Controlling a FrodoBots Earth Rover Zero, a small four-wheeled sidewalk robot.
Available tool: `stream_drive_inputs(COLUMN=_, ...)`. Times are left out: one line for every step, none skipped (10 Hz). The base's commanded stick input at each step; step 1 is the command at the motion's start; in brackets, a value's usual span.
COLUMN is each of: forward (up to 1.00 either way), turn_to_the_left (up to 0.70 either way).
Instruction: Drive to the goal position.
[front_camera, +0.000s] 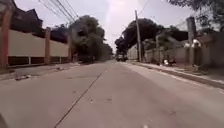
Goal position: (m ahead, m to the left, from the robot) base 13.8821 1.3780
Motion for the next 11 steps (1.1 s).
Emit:
stream_drive_inputs(forward=1.00, turn_to_the_left=0.03)
stream_drive_inputs(forward=1.00, turn_to_the_left=0.03)
stream_drive_inputs(forward=1.00, turn_to_the_left=0.03)
stream_drive_inputs(forward=1.00, turn_to_the_left=0.03)
stream_drive_inputs(forward=1.00, turn_to_the_left=0.03)
stream_drive_inputs(forward=1.00, turn_to_the_left=0.03)
stream_drive_inputs(forward=1.00, turn_to_the_left=0.03)
stream_drive_inputs(forward=1.00, turn_to_the_left=0.03)
stream_drive_inputs(forward=1.00, turn_to_the_left=0.03)
stream_drive_inputs(forward=1.00, turn_to_the_left=0.03)
stream_drive_inputs(forward=1.00, turn_to_the_left=0.03)
